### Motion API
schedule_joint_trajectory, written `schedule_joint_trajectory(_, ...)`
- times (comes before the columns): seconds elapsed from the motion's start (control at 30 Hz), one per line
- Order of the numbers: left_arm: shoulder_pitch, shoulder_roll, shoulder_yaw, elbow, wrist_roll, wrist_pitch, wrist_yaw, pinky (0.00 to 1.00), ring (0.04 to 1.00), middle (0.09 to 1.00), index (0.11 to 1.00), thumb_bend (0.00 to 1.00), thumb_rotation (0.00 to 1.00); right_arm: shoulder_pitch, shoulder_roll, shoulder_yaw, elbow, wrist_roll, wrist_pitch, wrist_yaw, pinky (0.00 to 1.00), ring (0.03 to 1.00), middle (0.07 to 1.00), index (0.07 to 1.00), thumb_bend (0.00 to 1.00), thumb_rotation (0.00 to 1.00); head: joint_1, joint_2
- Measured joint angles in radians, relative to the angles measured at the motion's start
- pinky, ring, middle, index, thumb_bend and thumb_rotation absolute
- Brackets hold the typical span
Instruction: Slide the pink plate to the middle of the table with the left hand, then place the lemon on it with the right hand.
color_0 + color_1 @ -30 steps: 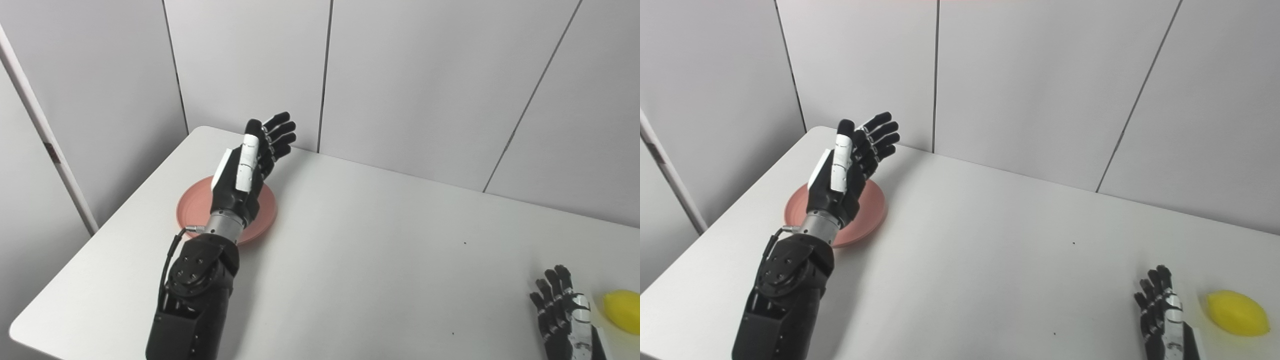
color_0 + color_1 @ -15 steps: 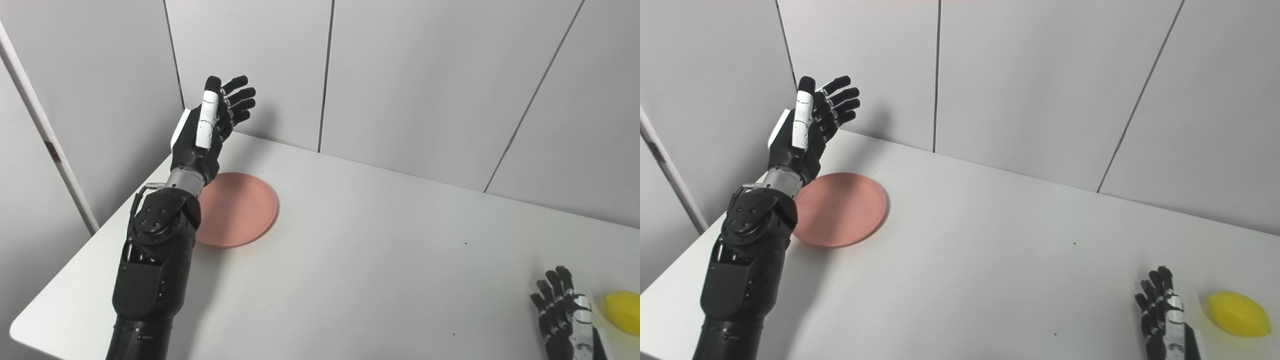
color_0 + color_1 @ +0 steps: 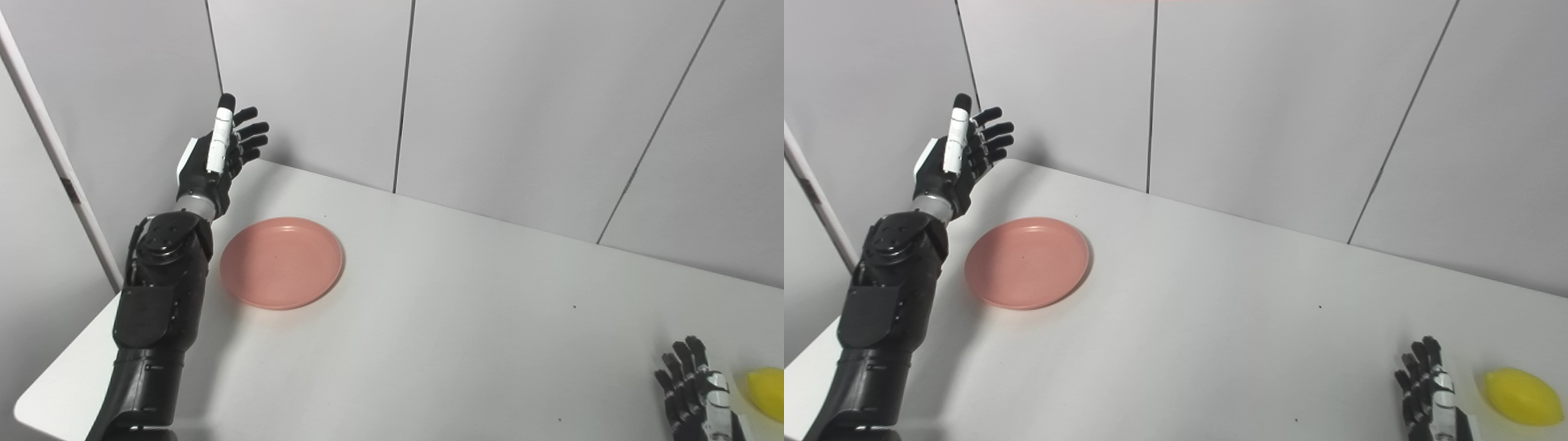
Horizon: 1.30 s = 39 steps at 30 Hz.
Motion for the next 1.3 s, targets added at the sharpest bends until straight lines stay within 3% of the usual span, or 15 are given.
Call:
schedule_joint_trajectory(0.3,-0.007,0.017,0.05,0.071,-0.011,0.0,0.0,0.94,0.841,0.809,0.81,0.91,0.95,0.0,0.0,0.0,0.0,0.001,0.0,0.001,1.0,1.0,0.999,1.0,0.72,1.0,-0.002,0.003)
schedule_joint_trajectory(0.6,0.012,0.023,0.068,0.104,-0.027,-0.022,-0.001,0.91,0.836,0.806,0.809,0.88,0.95,-0.001,0.0,-0.001,0.0,0.005,0.0,0.001,1.0,1.0,0.996,1.0,0.73,1.0,-0.003,0.008)
schedule_joint_trajectory(0.87,0.069,0.016,0.09,0.23,-0.028,-0.056,0.0,0.99,0.884,0.829,0.827,0.86,0.95,0.0,-0.001,-0.002,0.0,0.005,0.0,0.001,1.0,1.0,0.992,1.0,0.72,1.0,-0.006,0.015)
schedule_joint_trajectory(1.3,0.061,0.029,0.089,0.396,-0.047,-0.237,-0.034,0.97,0.866,0.82,0.823,0.87,0.93,0.003,-0.002,-0.003,-0.002,0.005,0.0,0.0,1.0,1.0,0.994,1.0,0.73,1.0,-0.011,0.018)
